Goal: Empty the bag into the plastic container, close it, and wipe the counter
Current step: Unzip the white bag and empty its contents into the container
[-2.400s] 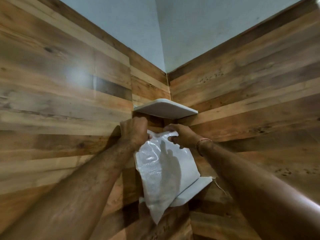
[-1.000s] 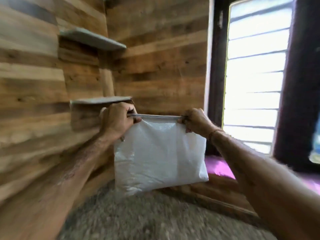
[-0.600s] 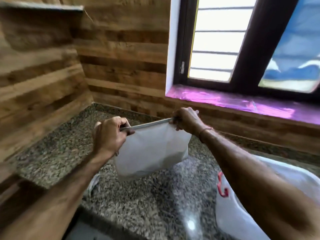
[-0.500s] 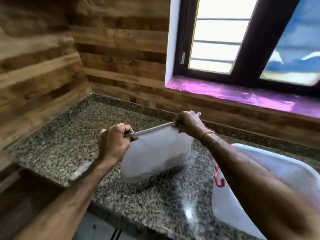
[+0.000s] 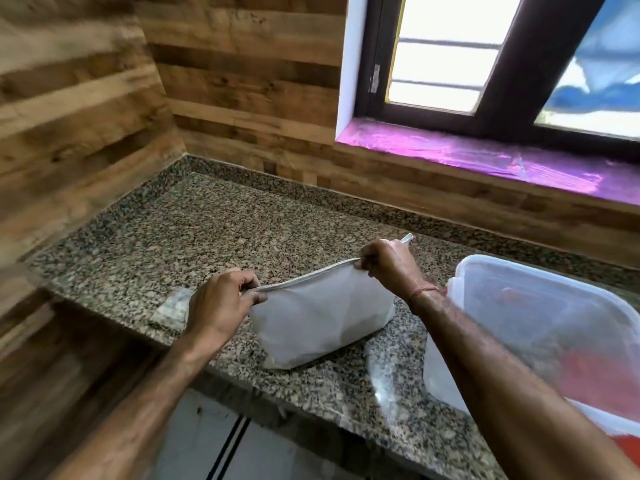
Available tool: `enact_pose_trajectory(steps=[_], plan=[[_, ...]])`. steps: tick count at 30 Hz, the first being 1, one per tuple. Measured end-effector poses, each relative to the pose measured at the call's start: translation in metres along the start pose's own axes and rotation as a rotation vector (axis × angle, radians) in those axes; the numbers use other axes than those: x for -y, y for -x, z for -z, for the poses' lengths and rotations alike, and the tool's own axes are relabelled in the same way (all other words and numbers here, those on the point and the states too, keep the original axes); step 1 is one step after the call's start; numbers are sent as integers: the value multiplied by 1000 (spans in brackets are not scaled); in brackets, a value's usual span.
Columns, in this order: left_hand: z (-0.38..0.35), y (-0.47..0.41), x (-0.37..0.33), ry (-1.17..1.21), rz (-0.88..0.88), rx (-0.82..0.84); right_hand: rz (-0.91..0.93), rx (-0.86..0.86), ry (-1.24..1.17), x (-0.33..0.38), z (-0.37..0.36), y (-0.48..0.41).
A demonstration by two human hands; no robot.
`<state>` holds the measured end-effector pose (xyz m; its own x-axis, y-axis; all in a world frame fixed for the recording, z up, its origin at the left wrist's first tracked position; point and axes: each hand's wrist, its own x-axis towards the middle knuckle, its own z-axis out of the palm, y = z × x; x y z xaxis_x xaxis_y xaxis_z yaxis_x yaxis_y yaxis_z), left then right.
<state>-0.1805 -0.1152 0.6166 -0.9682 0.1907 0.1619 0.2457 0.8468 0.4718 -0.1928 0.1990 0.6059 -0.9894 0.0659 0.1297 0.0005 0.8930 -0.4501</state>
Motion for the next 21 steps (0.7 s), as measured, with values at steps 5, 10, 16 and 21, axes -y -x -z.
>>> enact_pose_trajectory(steps=[5, 10, 16, 21], plan=[[27, -8, 14, 21, 26, 162, 62, 55, 31, 38, -12, 9], [59, -32, 18, 155, 5, 214, 176, 102, -57, 86, -39, 22], [68, -43, -8, 353, -150, 202, 110, 149, -411, 147, -80, 38], [52, -29, 13, 661, -142, 169, -18, 73, -439, 164, -89, 44]])
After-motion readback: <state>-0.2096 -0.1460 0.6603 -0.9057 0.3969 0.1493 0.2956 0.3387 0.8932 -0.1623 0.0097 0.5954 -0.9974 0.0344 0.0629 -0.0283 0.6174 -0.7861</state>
